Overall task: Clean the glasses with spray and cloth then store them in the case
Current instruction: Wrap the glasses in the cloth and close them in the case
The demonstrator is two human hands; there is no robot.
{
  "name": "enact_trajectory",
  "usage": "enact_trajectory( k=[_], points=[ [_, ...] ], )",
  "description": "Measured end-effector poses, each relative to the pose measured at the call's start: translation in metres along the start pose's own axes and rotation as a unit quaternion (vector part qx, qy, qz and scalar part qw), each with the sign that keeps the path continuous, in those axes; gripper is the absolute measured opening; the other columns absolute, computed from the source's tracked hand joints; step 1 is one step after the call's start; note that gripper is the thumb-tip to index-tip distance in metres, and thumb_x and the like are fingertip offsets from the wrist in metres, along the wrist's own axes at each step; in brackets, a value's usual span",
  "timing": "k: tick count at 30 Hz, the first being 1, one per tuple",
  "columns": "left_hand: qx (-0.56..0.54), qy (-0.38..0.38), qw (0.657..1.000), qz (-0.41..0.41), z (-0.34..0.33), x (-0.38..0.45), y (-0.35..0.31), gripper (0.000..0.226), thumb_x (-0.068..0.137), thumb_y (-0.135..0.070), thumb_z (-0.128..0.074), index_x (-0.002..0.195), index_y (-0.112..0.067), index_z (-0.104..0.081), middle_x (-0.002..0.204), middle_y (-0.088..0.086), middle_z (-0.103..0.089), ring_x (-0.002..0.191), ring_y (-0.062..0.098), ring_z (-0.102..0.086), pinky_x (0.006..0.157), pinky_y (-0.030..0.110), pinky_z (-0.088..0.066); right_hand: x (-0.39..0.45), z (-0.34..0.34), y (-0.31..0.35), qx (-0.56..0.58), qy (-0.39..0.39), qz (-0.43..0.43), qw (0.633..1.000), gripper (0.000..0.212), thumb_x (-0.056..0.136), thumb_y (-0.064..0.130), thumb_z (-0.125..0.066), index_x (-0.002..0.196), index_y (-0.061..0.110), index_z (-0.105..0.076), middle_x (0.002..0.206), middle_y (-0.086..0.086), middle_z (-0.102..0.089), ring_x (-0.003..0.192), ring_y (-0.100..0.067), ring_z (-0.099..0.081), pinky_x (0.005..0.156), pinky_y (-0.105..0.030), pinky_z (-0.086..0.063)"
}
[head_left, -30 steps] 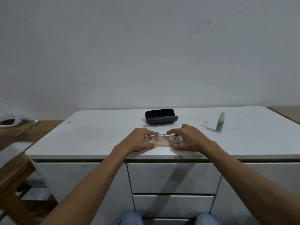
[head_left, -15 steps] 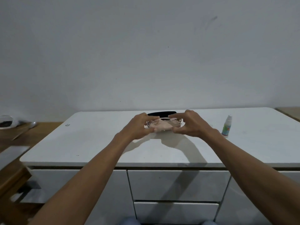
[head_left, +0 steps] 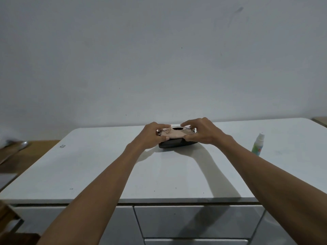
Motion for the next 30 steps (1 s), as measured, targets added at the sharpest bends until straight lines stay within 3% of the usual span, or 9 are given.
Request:
enact_trajectory(
  k=[6,13,20,24,27,30],
  points=[
    [-0.026,0.021,0.999,0.023,-0.002,-0.007,-0.001,0.049,0.08,-0.022,-0.083,0.127,-0.03,-0.07,0.108,-0.003,-0.062,0.08,0.011,-0.059,0.075,0.023,-0.045,-0.009,-0.003,-0.003,0.001,0.02,-0.006,1.0,0.061,0.064,0.049,-0.073,0.124,0.037,-0.071,0.103,-0.003,-0.074,0.103,-0.019,-0.066,0.081,-0.035,-0.055],
    [-0.023,-0.005,1.0,-0.013,-0.016,-0.023,-0.001,0.052,0.077,-0.017,-0.086,0.125,-0.027,-0.071,0.109,0.007,-0.063,0.095,0.023,-0.063,0.09,0.036,-0.053,-0.028,-0.015,-0.011,-0.014,0.003,0.014,1.0,0.051,0.073,0.039,-0.081,0.123,0.034,-0.069,0.098,0.002,-0.073,0.097,-0.018,-0.066,0.076,-0.03,-0.048],
    [-0.072,-0.02,0.997,-0.008,-0.021,-0.032,0.006,0.05,0.071,-0.014,-0.088,0.117,-0.028,-0.075,0.106,-0.006,-0.067,0.091,0.015,-0.062,0.08,0.027,-0.049,-0.035,-0.022,-0.01,-0.036,0.007,0.021,0.999,0.054,0.073,0.044,-0.08,0.124,0.035,-0.067,0.093,0.001,-0.072,0.092,-0.021,-0.067,0.078,-0.034,-0.052],
    [-0.087,-0.016,0.996,0.004,-0.017,-0.031,0.003,0.051,0.069,-0.01,-0.089,0.115,-0.026,-0.075,0.108,-0.002,-0.068,0.087,0.01,-0.061,0.078,0.022,-0.045,-0.031,-0.017,-0.009,-0.038,0.009,0.028,0.999,0.051,0.075,0.04,-0.08,0.124,0.034,-0.068,0.091,0.01,-0.065,0.096,-0.016,-0.065,0.076,-0.031,-0.048],
    [-0.096,-0.027,0.995,0.006,-0.018,-0.033,0.004,0.05,0.069,-0.011,-0.089,0.116,-0.025,-0.075,0.108,0.0,-0.069,0.086,0.013,-0.062,0.079,0.025,-0.05,-0.026,-0.013,-0.01,-0.024,0.02,0.022,0.999,0.051,0.076,0.034,-0.082,0.125,0.033,-0.068,0.095,0.006,-0.066,0.091,-0.011,-0.06,0.075,-0.027,-0.042],
    [-0.11,-0.039,0.993,0.008,-0.022,-0.035,0.006,0.047,0.071,-0.014,-0.089,0.114,-0.024,-0.076,0.102,-0.006,-0.068,0.084,0.011,-0.062,0.079,0.024,-0.05,-0.023,-0.012,-0.011,-0.023,0.029,0.023,0.999,0.051,0.075,0.035,-0.082,0.124,0.034,-0.069,0.1,-0.001,-0.073,0.091,-0.014,-0.062,0.076,-0.029,-0.045]
  ],
)
Point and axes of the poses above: each hand's wrist, its own x-axis towards the middle knuckle, its own z-axis out of the back of the hand, y = z × x, the point moved 1 cm from there along x, towards the middle knuckle
